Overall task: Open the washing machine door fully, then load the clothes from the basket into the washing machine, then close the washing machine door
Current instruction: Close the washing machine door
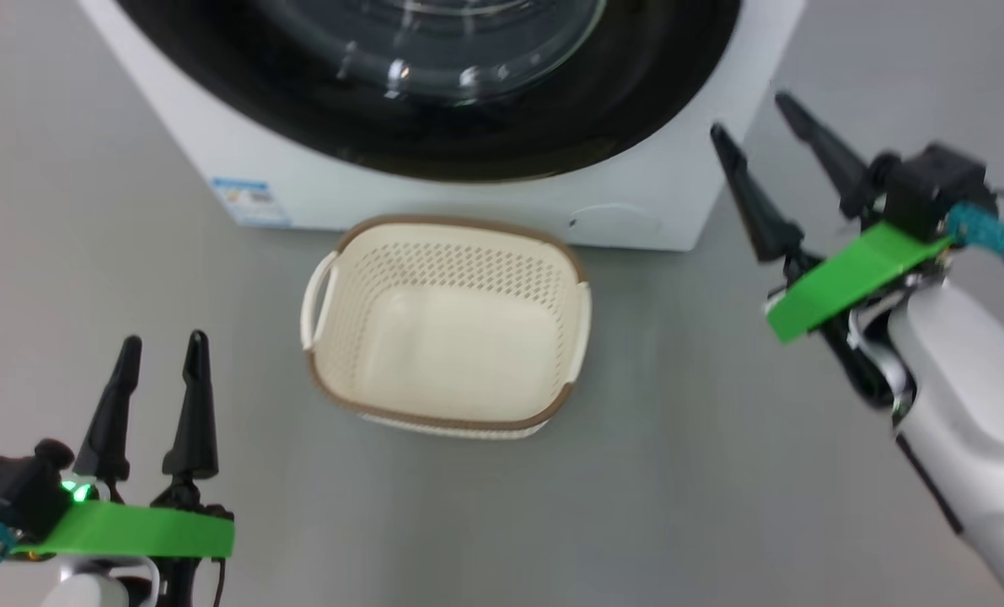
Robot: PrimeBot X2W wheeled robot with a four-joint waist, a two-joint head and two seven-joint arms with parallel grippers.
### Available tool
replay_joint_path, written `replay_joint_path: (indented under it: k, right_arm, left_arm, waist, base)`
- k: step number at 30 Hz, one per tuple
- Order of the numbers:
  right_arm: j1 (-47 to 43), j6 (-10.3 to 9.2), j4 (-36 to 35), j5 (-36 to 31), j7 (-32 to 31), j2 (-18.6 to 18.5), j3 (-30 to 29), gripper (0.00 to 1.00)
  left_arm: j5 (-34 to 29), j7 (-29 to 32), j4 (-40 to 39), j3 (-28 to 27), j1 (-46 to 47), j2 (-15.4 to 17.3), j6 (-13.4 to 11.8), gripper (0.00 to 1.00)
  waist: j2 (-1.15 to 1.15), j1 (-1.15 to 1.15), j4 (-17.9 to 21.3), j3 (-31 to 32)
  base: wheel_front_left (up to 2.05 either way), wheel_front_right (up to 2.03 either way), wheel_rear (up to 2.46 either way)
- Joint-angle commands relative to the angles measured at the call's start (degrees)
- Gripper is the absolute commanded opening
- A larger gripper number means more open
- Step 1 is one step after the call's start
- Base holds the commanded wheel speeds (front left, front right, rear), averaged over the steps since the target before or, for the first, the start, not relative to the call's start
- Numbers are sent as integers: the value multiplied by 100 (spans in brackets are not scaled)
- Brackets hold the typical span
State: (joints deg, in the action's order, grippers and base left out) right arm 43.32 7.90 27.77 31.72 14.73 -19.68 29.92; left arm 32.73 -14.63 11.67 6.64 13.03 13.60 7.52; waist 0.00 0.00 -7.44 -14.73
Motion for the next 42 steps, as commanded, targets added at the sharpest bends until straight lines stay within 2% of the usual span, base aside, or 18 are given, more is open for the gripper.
replay_joint_path:
  k: [1,9,18,30,42]
  right_arm:
    - [-264,-42,-197,-41,27,46,36,100]
    - [-1126,-42,-687,-60,27,135,-313,100]
    - [-1953,-42,-1193,-171,27,277,-863,100]
    - [-2815,-42,-1473,-323,27,480,-1494,100]
    - [-3061,-42,-1556,-564,27,611,-1763,100]
  left_arm:
    - [18,-37,-88,-220,-19,213,-3,100]
    - [110,-37,-99,-247,-281,172,-3,100]
    - [264,-37,-228,-292,-574,246,-3,100]
    - [299,0,-214,-219,-766,229,-7,100]
    - [286,7,-219,-151,-731,246,-30,100]
  waist:
    - [0,0,540,520]
    - [0,0,1062,963]
    - [0,0,1469,1161]
    - [0,0,1596,1386]
    - [0,0,1497,1304]
  base:
    - [0,0,0]
    - [0,0,0]
    - [0,0,0]
    - [0,0,0]
    - [0,0,0]
